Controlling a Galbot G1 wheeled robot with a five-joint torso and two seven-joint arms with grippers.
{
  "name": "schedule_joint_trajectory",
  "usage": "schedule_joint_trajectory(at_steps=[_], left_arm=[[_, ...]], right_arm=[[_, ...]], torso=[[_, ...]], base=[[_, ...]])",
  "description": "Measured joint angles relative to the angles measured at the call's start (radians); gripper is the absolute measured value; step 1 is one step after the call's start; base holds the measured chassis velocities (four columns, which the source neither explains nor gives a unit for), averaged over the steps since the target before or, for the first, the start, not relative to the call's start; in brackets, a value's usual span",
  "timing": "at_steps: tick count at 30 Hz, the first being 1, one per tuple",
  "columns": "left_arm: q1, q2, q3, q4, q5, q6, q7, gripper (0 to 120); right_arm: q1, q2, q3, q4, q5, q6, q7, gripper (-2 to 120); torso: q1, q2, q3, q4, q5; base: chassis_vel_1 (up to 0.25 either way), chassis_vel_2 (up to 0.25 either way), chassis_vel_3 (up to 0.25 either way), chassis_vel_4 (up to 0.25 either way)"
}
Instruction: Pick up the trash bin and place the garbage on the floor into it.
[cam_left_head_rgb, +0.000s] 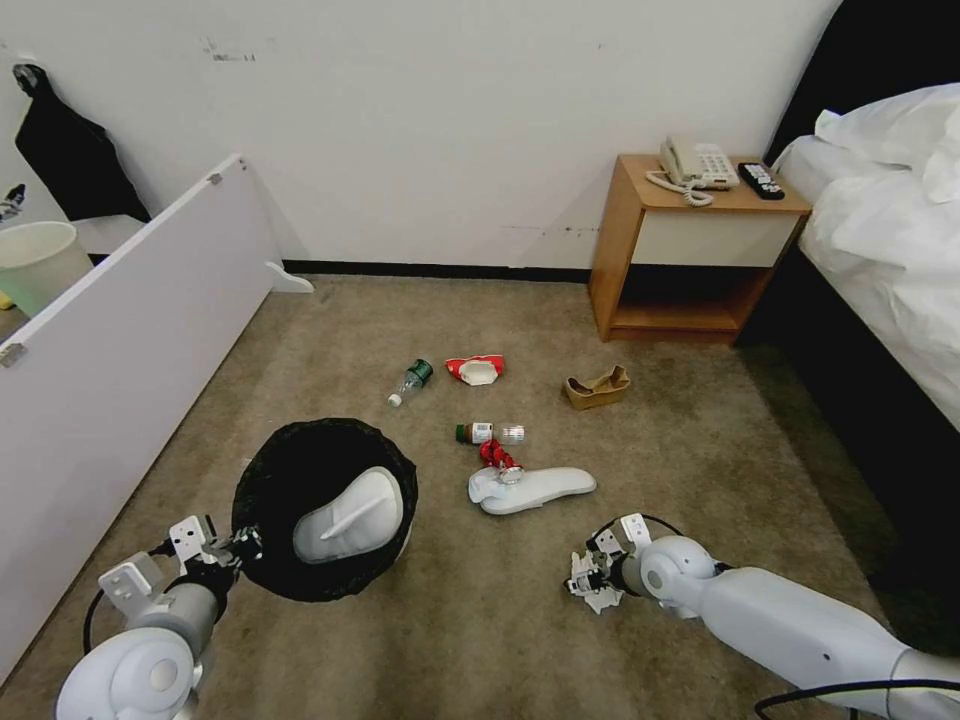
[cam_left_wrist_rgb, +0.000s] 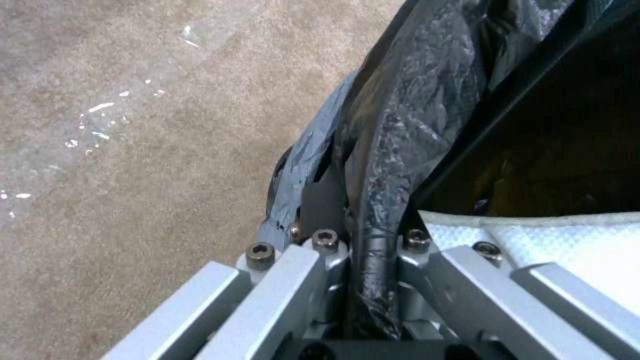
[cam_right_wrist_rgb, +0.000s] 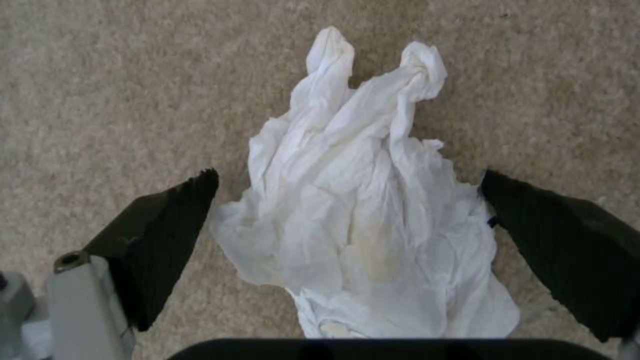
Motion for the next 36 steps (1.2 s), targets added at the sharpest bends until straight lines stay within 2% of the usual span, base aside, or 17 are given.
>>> schedule_joint_trajectory(at_steps=[11,20,23,25,26,28,30,32,36], left_arm=[[-0.009,0.012,-0.005,0.015,-0.009,0.002,-0.001,1],[-0.016,0.009,0.005,0.020,-0.008,0.003,-0.001,1],[-0.020,0.008,0.009,0.025,-0.005,0.003,-0.001,1],[-0.020,0.008,0.009,0.026,-0.004,0.003,-0.001,1],[-0.020,0.008,0.009,0.026,-0.004,0.003,-0.001,1],[-0.018,0.009,0.010,0.026,-0.003,0.003,-0.001,1],[-0.017,0.009,0.010,0.027,-0.003,0.003,0.000,1],[-0.018,0.009,0.012,0.029,0.000,0.003,0.001,1],[-0.020,0.006,0.016,0.031,0.002,0.003,0.001,1]], right_arm=[[-0.003,-0.009,-0.014,0.023,0.014,0.003,0.010,98],[-0.021,-0.034,-0.015,0.085,0.041,0.005,0.038,80],[-0.033,-0.050,-0.010,0.119,0.054,0.001,0.055,66],[-0.036,-0.052,-0.007,0.124,0.056,0.000,0.058,62],[-0.036,-0.052,-0.007,0.124,0.056,0.000,0.058,62],[-0.047,-0.060,-0.001,0.146,0.060,-0.004,0.060,73],[-0.050,-0.064,0.000,0.154,0.062,-0.005,0.060,76],[-0.054,-0.074,0.005,0.171,0.064,-0.005,0.063,88],[-0.057,-0.077,0.007,0.178,0.064,0.002,0.067,94]], torso=[[0.000,0.000,0.000,0.0004,0.0006],[0.000,0.000,0.000,0.0003,0.0011],[0.000,0.000,0.000,0.0003,0.0012],[0.000,0.000,0.000,0.0007,0.0009],[0.000,0.000,0.000,0.0007,0.0009],[0.000,0.000,0.000,0.0009,0.0017],[0.000,0.000,0.000,0.0008,0.0018],[0.000,0.000,0.000,0.0006,0.0011],[0.000,0.000,0.000,0.0003,0.0011]], base=[[0.000,0.000,0.000,0.000],[0.000,0.000,0.000,0.000],[0.000,0.000,0.000,0.000],[0.000,0.000,0.000,0.000],[0.000,0.000,0.000,0.000],[0.000,0.000,0.000,0.000],[0.000,0.000,0.000,0.000],[0.000,0.000,0.000,0.000],[0.000,0.000,0.000,0.000]])
